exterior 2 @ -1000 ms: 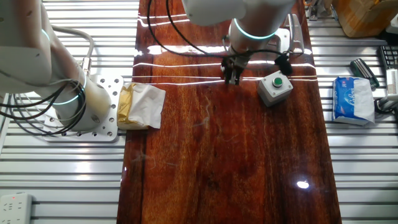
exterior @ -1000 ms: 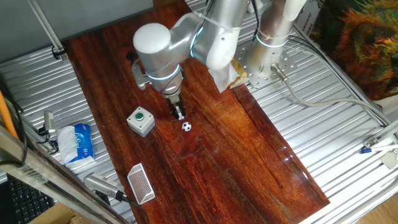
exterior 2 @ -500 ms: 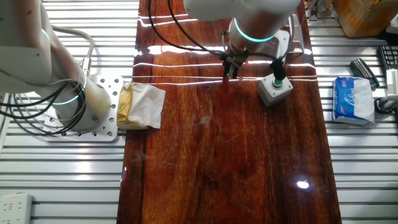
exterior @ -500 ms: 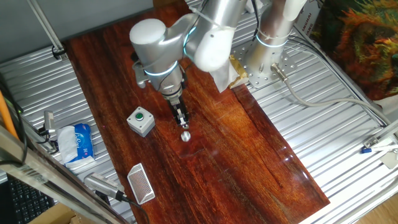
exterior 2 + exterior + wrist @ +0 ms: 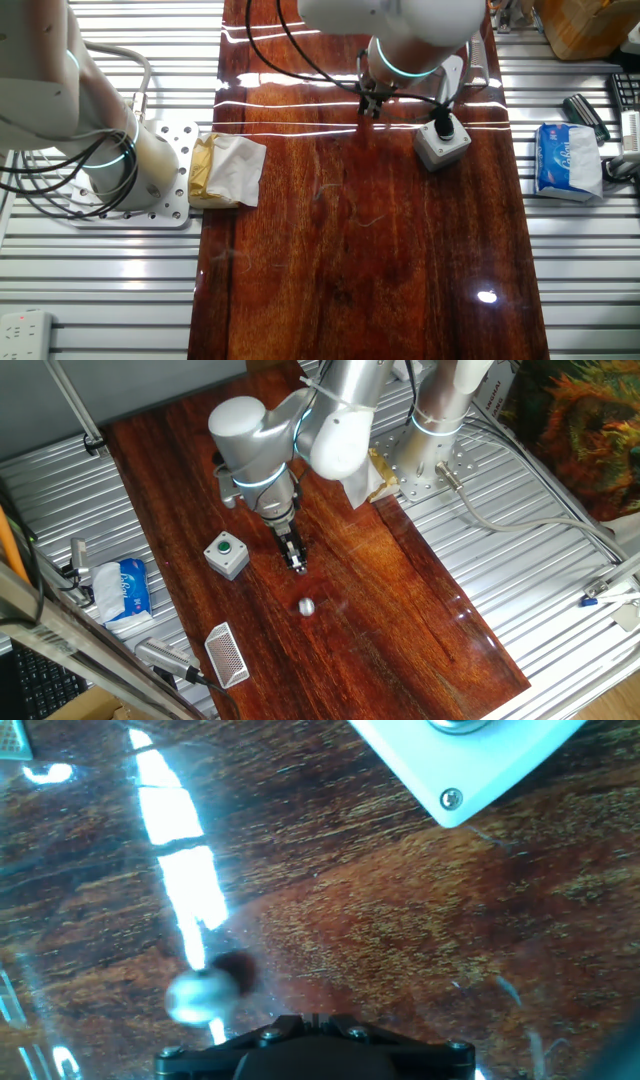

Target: Push the soccer ball into the goal

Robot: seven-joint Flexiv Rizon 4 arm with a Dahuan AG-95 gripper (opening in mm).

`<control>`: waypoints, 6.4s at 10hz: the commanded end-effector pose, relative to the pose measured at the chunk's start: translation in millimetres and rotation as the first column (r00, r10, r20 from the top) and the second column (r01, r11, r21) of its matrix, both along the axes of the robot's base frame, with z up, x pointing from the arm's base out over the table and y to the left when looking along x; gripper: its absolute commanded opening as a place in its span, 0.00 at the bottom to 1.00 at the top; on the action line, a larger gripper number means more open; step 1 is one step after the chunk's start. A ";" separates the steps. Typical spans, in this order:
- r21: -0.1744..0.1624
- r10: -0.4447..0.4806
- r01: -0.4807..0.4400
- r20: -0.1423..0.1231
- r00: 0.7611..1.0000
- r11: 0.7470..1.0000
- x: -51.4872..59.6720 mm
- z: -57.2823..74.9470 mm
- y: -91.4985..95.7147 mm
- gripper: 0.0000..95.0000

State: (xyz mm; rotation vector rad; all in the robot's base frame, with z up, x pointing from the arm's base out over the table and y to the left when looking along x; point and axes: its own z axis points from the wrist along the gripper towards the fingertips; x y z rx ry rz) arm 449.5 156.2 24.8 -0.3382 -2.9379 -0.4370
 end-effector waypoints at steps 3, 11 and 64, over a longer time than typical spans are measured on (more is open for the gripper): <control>-0.120 0.095 -0.100 -0.043 0.994 0.988 -4.5 10.0 2.7 0.00; -0.152 0.126 -0.131 -0.040 0.991 0.980 -6.2 8.6 1.6 0.00; -0.272 0.124 -0.100 0.072 0.990 0.957 61.4 11.2 103.2 0.00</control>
